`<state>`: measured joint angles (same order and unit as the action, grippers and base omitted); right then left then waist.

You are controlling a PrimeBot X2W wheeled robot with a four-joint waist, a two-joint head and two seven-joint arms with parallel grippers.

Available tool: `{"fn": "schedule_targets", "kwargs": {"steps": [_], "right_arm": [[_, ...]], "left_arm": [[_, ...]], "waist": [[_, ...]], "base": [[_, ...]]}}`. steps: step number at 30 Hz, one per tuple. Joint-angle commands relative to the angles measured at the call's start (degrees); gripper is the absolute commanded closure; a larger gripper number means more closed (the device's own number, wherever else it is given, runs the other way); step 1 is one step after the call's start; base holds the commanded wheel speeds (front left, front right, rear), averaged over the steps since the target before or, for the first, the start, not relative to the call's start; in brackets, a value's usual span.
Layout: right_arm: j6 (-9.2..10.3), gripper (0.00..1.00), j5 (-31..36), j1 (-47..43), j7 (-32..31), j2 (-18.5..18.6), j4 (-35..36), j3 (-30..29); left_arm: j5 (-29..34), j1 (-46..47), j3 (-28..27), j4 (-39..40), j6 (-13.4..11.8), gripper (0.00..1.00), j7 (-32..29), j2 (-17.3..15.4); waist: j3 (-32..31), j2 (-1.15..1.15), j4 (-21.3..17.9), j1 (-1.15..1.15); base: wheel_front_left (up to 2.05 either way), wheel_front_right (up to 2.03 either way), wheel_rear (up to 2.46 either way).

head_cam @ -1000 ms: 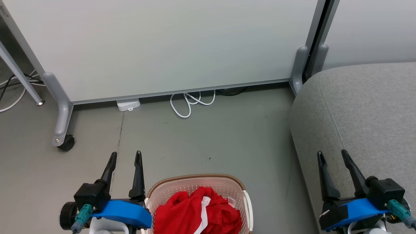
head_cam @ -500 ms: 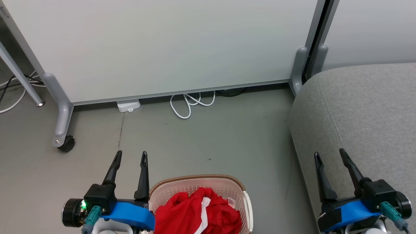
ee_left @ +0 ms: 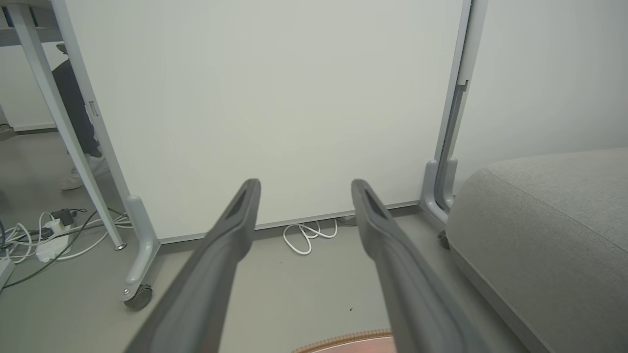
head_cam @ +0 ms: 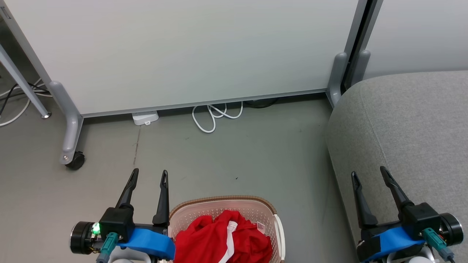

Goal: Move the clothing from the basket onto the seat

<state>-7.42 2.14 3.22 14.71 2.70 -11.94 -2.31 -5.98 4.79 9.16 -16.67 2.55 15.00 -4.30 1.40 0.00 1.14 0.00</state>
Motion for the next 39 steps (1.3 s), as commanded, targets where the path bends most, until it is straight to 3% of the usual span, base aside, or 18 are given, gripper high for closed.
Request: {"fn": "schedule_targets", "kwargs": {"steps": [1, 12, 20, 29, 39], "right_arm": [[-0.13, 0.00, 0.20, 0.11, 0.21, 0.34, -0.01, -0.03], [-0.13, 0.00, -0.78, 1.15, 0.31, 0.33, 0.52, 0.94], [-0.08, 0.00, -1.99, 3.90, 0.40, 0.29, 1.91, 5.07], [-0.08, 0.00, -4.07, 7.88, 0.51, 0.24, 3.84, 9.19], [-0.08, 0.00, -7.38, 10.29, 0.53, 0.21, 6.57, 11.48]], "left_arm": [[-0.01, -0.04, -0.35, -0.04, 0.14, 0.00, 0.28, 0.08], [-1.53, -0.60, -1.88, -0.57, 0.16, 0.00, 0.27, 0.64], [-1.92, 1.13, -3.34, -5.85, 0.39, 0.00, 0.23, 0.15], [-2.56, 6.43, -4.46, -16.96, 1.07, 0.00, 0.23, -1.57], [-4.60, 14.62, -6.69, -28.13, 0.50, 0.00, -1.80, -4.29]], "waist": [[-0.03, 0.00, -0.01, 0.00], [1.36, 0.00, -1.61, 0.00], [7.11, 0.00, -8.62, 0.00], [16.39, 0.00, -17.16, 0.00], [26.32, 0.00, -22.47, 0.00]], "base": [[0.00, 0.00, 0.00], [0.00, 0.00, 0.00], [0.00, 0.00, 0.00], [0.00, 0.00, 0.00], [0.00, 0.00, 0.00]]}}
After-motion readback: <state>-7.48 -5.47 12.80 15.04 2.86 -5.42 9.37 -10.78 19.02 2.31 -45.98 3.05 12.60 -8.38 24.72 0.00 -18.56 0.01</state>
